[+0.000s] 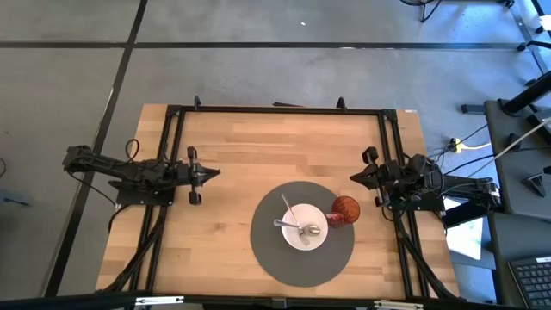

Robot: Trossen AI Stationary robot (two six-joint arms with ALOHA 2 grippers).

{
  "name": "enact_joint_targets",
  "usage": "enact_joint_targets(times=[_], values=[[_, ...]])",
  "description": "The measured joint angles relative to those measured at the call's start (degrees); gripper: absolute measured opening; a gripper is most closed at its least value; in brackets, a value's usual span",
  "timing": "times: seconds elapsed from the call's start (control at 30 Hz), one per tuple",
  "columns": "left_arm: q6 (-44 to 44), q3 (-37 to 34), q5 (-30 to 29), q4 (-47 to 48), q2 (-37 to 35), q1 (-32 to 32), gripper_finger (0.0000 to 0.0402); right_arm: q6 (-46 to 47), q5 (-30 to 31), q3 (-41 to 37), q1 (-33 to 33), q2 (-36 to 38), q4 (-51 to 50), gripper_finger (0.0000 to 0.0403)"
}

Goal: Pick & Place Utensil
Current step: Return to Home Position

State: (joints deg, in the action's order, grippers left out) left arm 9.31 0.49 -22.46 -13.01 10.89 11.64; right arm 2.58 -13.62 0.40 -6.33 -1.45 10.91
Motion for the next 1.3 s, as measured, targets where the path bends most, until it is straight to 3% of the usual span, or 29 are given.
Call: enact_joint_targets(times=[0.4, 0.83, 1.3], values=[[-5.6, 0.0, 0.1, 1.2, -0.2, 0.3, 0.0004, -5.8, 0.6, 0.0, 0.0, 0.0, 0.0, 0.0005], [-6.6, 0.0, 0.1, 1.2, -0.1, 0.3, 0.0004, 0.2, 0.5, 0.0, 0.0, 0.0, 0.0, 0.0005], [-6.6, 0.0, 0.0, 1.2, -0.1, 0.3, 0.0004, 0.0, 0.5, 0.0, 0.0, 0.0, 0.0, 0.0018]])
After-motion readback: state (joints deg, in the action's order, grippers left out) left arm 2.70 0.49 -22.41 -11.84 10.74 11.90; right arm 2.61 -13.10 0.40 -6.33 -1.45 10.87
